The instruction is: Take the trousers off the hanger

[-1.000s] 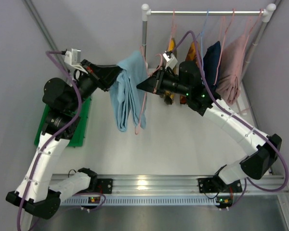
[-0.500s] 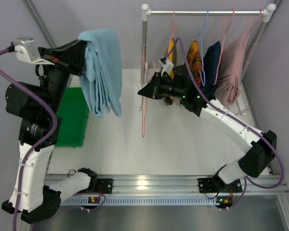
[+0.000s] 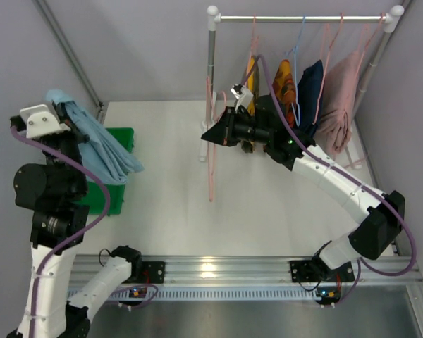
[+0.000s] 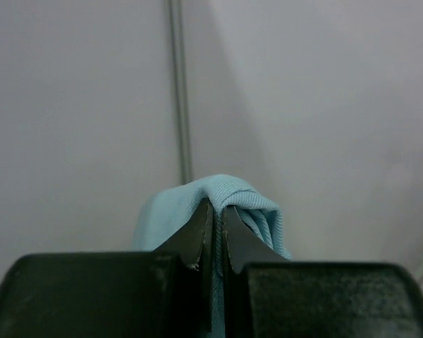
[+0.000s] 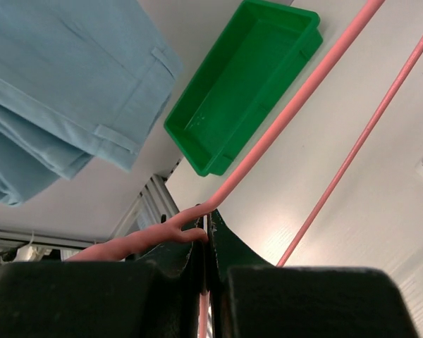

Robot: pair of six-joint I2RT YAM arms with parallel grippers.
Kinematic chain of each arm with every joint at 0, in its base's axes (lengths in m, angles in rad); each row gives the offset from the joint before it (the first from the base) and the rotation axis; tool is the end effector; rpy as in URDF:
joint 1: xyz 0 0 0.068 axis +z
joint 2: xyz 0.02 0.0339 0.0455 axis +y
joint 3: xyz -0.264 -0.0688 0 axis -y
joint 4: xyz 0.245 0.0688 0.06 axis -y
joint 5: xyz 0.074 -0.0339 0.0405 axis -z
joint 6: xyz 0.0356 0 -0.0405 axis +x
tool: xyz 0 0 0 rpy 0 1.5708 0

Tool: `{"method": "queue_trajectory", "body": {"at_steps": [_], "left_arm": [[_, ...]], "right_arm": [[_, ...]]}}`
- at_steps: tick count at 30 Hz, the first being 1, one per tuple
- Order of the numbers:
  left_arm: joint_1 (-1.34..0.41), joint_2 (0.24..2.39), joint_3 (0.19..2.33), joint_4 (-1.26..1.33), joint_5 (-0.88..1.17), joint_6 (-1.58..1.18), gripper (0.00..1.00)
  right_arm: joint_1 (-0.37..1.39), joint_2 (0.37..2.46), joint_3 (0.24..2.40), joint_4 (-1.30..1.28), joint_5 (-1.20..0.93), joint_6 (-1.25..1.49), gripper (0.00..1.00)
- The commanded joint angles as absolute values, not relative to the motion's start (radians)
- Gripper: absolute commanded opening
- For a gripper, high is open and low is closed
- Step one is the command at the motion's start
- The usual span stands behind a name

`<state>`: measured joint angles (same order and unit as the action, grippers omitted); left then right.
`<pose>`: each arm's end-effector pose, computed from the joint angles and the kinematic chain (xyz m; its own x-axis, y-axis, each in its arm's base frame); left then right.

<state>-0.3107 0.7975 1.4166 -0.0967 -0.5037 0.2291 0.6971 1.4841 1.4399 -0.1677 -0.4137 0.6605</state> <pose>0.0923 -0.0116 0.5459 0.4330 0.0699 -0.8987 -0.2350 0.9713 -0.0377 0.2582 0.2349 0.4032 -0.6729 0.1693 -0.7202 -0.6032 0.4380 0.6666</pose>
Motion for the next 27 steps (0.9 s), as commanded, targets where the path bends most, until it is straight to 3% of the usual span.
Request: {"method": "queue_trajectory", "body": {"at_steps": [1,15,27], "left_arm": [[-0.237,0.717,1.336,0.129,-0.584,0.374,0.0],[-0.015,0.473,0.951,0.014,-0.679,0.377,0.0],[-0.008,0.535,0.807,0.112,-0.755,0.465,0.0]], "right_arm": [[0.689,1.467,1.471,-0.146,-0.43,0.637,0.0],[0.692,1.477,1.496,-0.173,-0.446,0.626,0.0],[0.692,1.505,1.523,-0.19,-0.449,0.621,0.0]]}}
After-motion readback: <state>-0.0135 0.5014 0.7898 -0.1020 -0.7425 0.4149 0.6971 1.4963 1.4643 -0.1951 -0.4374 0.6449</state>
